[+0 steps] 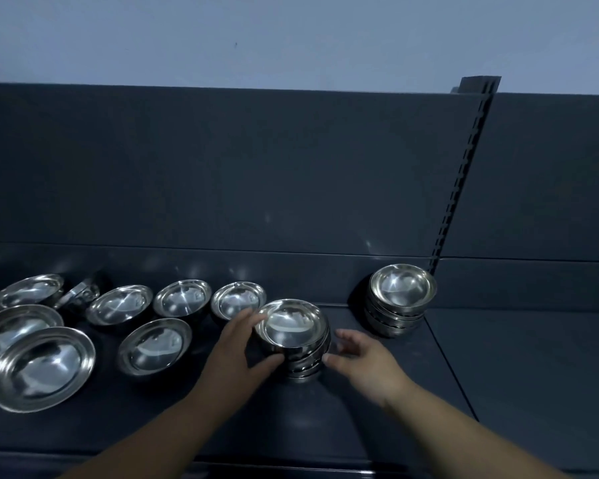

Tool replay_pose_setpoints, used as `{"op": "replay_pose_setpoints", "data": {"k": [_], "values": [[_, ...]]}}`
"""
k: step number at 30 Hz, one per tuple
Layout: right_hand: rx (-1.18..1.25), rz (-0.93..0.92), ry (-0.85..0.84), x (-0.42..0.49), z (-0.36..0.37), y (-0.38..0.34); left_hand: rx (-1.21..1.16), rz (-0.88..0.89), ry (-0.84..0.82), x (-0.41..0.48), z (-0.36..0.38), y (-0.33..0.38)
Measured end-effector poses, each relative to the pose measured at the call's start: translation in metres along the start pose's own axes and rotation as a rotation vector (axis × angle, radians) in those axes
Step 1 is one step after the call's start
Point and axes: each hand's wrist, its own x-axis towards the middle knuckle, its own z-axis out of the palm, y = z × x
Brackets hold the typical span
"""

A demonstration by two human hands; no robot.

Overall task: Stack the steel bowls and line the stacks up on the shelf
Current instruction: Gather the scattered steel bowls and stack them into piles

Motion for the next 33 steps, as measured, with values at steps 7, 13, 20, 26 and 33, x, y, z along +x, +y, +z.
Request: {"op": "replay_pose_setpoints", "data": {"k": [7, 13, 20, 26, 33], "values": [[-0.014, -0.020, -0.108, -0.001, -0.004, 0.006, -0.336, -0.307, -0.109, -0.004, 0.014, 0.006], [0.013, -0.033, -0.043, 0.005, -0.015, 0.018, -0.410, -0.321, -0.111, 0.012, 0.035, 0.016], [0.048, -0.064, 0.001, 0.017, -0.034, 0.026, -0.414, -0.324, -0.083, 0.037, 0.064, 0.031], [0.017, -0.090, -0.029, 0.029, -0.044, 0.023, -0.349, -0.323, -0.076, 0.053, 0.075, 0.031], [-0.077, -0.115, -0.069, 0.046, -0.047, 0.016, -0.258, -0.340, -0.092, 0.073, 0.075, 0.033]]}}
